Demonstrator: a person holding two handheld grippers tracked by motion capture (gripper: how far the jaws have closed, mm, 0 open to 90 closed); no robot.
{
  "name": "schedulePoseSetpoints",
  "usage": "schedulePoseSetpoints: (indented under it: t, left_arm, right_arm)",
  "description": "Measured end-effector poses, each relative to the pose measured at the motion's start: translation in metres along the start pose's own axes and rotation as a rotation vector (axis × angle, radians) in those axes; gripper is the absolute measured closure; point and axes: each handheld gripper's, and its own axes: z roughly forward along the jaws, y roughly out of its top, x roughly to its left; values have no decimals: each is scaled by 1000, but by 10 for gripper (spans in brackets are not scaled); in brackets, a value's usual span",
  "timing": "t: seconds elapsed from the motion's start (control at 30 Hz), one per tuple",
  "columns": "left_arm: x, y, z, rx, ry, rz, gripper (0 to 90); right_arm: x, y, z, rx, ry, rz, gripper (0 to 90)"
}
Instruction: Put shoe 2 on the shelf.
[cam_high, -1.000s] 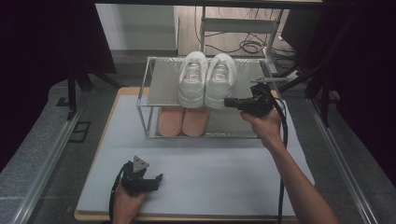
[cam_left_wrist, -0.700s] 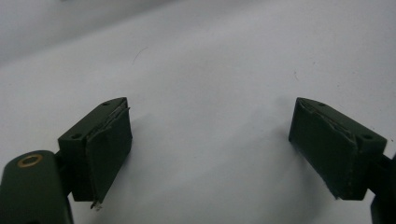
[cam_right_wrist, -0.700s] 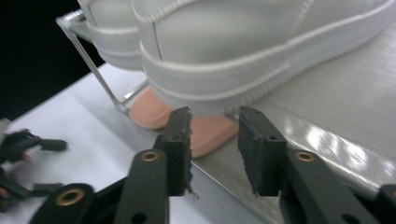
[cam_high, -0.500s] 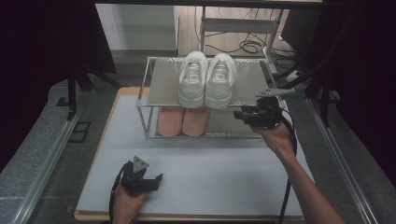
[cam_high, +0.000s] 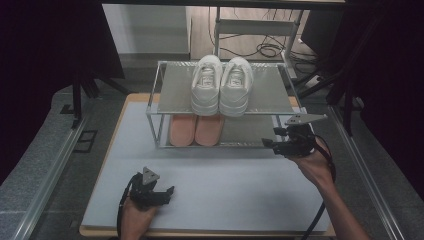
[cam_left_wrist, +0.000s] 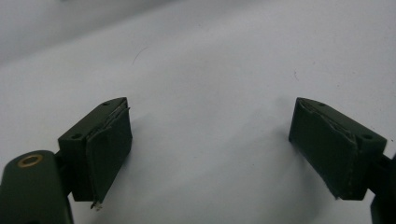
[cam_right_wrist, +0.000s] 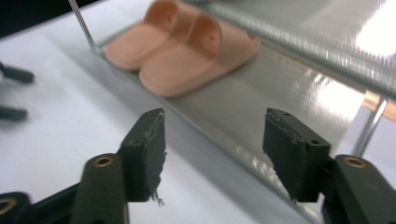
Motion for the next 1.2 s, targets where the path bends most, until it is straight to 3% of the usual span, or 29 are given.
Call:
schedulePoseSetpoints:
  t: [0.27,0.37,0.53,0.9,1.2]
  left_arm:
    - [0,0,0,-3,1,-4,135]
    - [0,0,0,-3,0,-7,134]
    - [0,0,0,0,0,-3,135]
    - [0,0,0,0,0,-4,135]
    - [0,0,0,0,0,-3,135]
  right_arm:
    - [0,-30,4,74,-6,25,252]
    - [0,-38,7,115,-15,38,235]
    - [1,-50,11,140,1,57,207]
    - [4,-74,22,119,34,67,203]
    - [10,-99,42,117,48,69,198]
